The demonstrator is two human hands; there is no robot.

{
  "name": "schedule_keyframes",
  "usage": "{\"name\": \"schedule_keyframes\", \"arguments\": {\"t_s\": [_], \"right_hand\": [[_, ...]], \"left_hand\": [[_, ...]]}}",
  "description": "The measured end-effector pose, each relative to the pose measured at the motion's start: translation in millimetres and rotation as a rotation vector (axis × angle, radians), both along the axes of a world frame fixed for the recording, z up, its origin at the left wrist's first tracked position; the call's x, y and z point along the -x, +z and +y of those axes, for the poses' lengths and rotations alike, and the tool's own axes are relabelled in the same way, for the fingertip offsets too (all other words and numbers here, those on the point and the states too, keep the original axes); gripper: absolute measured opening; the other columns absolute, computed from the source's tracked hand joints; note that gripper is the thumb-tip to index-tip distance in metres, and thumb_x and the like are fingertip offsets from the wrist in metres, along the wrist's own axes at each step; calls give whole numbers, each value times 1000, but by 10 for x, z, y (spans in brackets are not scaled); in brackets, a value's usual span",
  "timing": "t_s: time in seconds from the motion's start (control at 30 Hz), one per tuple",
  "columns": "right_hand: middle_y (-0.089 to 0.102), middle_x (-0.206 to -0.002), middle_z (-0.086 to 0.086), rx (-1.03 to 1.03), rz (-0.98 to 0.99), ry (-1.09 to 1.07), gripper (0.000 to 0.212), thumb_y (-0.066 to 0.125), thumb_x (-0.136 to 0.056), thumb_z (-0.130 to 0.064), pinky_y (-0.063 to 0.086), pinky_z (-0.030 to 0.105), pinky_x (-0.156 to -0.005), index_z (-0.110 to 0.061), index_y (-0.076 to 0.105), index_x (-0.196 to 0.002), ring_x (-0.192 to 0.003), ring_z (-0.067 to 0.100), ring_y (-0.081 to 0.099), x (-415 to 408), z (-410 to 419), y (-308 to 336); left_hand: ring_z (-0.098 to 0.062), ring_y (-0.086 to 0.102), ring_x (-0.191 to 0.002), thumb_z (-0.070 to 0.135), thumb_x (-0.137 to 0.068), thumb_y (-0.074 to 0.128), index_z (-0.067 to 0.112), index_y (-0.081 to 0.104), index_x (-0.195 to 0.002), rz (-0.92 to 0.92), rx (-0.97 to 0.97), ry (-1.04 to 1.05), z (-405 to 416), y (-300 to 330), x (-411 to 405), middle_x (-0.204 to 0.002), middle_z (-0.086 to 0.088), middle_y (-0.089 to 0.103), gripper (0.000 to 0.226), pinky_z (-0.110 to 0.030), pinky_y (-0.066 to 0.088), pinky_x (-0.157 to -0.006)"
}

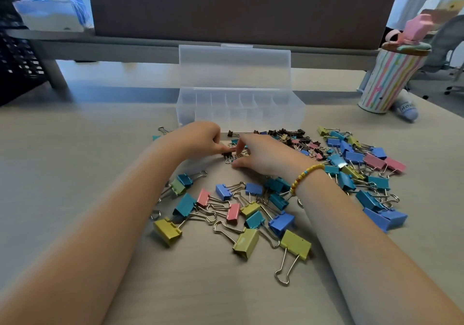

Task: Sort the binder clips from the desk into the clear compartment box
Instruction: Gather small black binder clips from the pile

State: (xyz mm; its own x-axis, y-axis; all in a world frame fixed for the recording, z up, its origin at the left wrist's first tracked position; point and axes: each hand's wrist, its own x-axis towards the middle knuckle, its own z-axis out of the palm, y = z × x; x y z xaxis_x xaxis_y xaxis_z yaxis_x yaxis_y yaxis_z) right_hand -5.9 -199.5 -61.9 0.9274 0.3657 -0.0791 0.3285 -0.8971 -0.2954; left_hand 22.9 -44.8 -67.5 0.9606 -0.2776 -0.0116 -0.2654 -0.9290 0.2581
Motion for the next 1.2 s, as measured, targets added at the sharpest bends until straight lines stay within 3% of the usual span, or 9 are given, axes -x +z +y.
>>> {"name": "schedule_keyframes", "arguments": {"t_s": [0.23, 0.37, 0.57, 0.7, 0.87, 0.93, 1.03, 1.13, 1.2], "right_hand": [[57, -106, 3, -44, -19, -5, 26, 54, -93, -33, 41, 30, -72, -18, 46, -112, -92, 19, 53, -18, 56, -33], [50, -92, 0, 7, -125, -31, 37, 46, -94, -44, 38, 30, -65, -13, 44, -115, -82, 18, 49, -10, 156, -80], [59, -110, 10, 73, -165, -80, 31, 45, -97, -34, 38, 32, -70, -10, 46, -116, -90, 24, 52, -49, 177, -98], [57, -106, 8, 91, -159, -54, 27, 43, -97, -28, 36, 32, -70, -8, 45, -117, -85, 24, 49, -29, 179, -93], [49, -84, 2, 54, -189, -70, 20, 42, -97, -26, 35, 31, -62, -10, 44, -109, -76, 22, 48, -42, 178, -111], [46, -72, 0, -80, -166, -105, 14, 44, -96, -26, 33, 29, -54, -12, 45, -97, -68, 19, 47, -66, 140, -95], [36, -58, 0, -435, -3, -181, 25, 43, -94, -24, 28, 26, -50, -14, 45, -71, -54, 16, 33, -110, 70, -29], [29, -57, -3, -1059, 424, -348, 19, 36, -93, -22, 23, 21, -39, -16, 41, -76, -49, 12, 26, -127, 6, 52], [29, -58, -3, -1360, 650, -365, 20, 31, -94, -24, 18, 16, -33, -15, 40, -79, -46, 9, 24, -134, -46, 59]], "left_hand": [[-21, 43, -74, 25, -94, 47, 19, 40, -72, -12, 105, 131, 128, -45, -58, -71, 1, 44, 23, -29, 32, -67], [-20, 46, -80, 33, -93, 50, 11, 52, -95, 42, 49, 101, 80, -34, -9, -86, -4, 51, 21, -28, 34, -70], [-16, 47, -87, 25, -92, 55, 8, 57, -108, 40, 15, 45, 10, 3, 45, -108, -9, 59, 24, -25, 35, -73], [-19, 47, -82, 22, -92, 54, 3, 60, -105, 60, -23, 23, -29, 17, 51, -102, -13, 61, 23, -25, 37, -69], [-21, 45, -73, 19, -88, 55, 5, 61, -91, 78, -80, 16, -35, 35, 61, -83, -11, 54, 16, -26, 36, -60], [-21, 46, -74, 19, -88, 55, 1, 62, -95, 111, -84, 21, -7, 54, 52, -83, -10, 54, 20, -25, 37, -62], [-21, 44, -74, 24, -90, 55, -3, 62, -99, 121, -59, 46, 42, 66, 29, -82, -10, 51, 29, -24, 34, -60], [-20, 46, -76, 33, -90, 56, -2, 62, -102, 117, -48, 39, 35, 78, 38, -86, -9, 54, 37, -24, 33, -59], [-20, 47, -78, 36, -89, 58, -1, 61, -105, 115, -50, 17, 16, 74, 50, -89, -10, 56, 41, -24, 34, -58]]}}
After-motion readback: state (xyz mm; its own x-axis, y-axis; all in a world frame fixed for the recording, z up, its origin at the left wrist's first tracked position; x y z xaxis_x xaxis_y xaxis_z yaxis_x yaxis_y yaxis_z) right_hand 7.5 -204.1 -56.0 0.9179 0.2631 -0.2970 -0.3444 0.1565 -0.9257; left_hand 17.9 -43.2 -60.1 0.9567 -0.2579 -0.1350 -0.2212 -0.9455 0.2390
